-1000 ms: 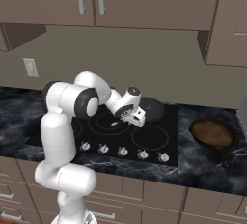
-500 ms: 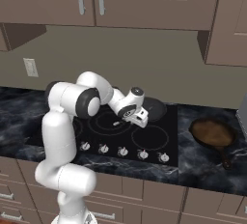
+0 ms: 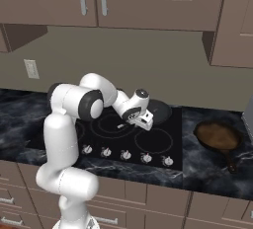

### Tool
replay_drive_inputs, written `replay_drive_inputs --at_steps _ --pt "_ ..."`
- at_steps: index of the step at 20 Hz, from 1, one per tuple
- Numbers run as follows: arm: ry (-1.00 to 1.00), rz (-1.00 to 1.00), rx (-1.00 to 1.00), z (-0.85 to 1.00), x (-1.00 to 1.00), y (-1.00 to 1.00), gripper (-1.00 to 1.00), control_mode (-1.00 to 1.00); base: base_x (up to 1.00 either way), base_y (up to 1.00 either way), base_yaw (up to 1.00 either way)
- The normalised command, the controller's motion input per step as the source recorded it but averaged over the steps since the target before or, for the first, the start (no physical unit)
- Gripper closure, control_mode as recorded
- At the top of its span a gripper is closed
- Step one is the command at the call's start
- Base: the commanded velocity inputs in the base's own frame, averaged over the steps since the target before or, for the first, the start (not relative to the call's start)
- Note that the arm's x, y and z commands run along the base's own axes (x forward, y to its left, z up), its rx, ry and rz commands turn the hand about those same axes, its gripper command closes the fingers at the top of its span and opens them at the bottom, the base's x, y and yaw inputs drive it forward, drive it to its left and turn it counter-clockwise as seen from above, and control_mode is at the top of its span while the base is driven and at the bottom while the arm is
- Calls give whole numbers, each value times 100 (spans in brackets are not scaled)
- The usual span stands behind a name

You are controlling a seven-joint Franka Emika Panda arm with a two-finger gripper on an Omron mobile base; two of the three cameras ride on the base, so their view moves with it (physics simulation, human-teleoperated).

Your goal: Place both pans onto different burners. Then place the onion and the steak on different pans.

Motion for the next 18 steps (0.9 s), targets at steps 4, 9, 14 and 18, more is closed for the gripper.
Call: replay_drive_inputs --at_steps 4,9,14,18 --pt "0 0 0 -11 -1 -16 100 -100 0 0 0" --pt "0 0 0 -7 -9 -5 100 -100 0 0 0" --pt "0 0 0 -3 -8 -1 -100 -100 0 0 0" --pt "0 0 0 6 -12 -3 -100 -100 0 0 0"
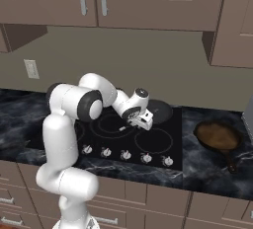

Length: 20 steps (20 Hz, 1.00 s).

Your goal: Place both pans onto different burners. Then place the onion and the steak on different pans.

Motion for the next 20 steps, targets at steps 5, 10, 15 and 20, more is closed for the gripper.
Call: replay_drive_inputs --at_steps 5,10,15,20 --pt "-1 0 0 32 -10 0 -100 -100 0 0 0" --pt "-1 0 -1 41 -6 0 -100 -100 0 0 0" --pt "-1 1 -6 29 -24 -1 -100 -100 0 0 0" --pt "-5 13 -13 11 -46 -20 -100 -100 0 0 0"
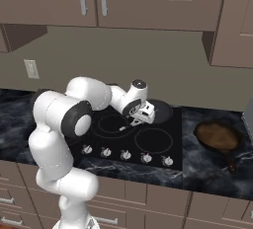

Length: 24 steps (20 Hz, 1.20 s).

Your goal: Place both pans onto different burners. Then place the onion and the steak on different pans.

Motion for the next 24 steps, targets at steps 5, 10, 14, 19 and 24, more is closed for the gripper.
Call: replay_drive_inputs --at_steps 5,10,14,19,24 --pt "-6 19 -16 0 -52 -26 -100 -100 0 0 0" --pt "-8 16 -12 10 -51 -26 -100 -100 0 0 0" --pt "-8 12 -10 18 -44 -30 -100 -100 0 0 0" --pt "-4 12 -12 4 -30 -33 -100 -100 0 0 0" --pt "-1 10 -14 0 -15 -40 -100 -100 0 0 0"
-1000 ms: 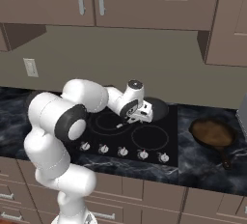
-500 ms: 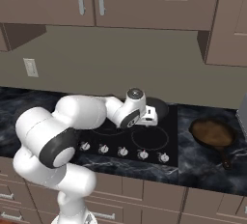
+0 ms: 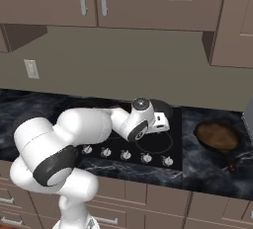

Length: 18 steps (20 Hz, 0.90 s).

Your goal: Place both pans onto different burners. Then place the onion and the steak on different pans.

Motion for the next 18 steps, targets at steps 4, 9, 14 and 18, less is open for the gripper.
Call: replay_drive_inputs --at_steps 4,9,14,18 --pt "0 8 -15 0 -11 -43 -100 -100 0 0 0" --pt "0 2 -11 5 -12 -41 -100 -100 0 0 0" --pt "0 -1 -4 1 -18 -38 -100 -100 0 0 0" --pt "0 -7 0 0 -14 -45 -100 -100 0 0 0"
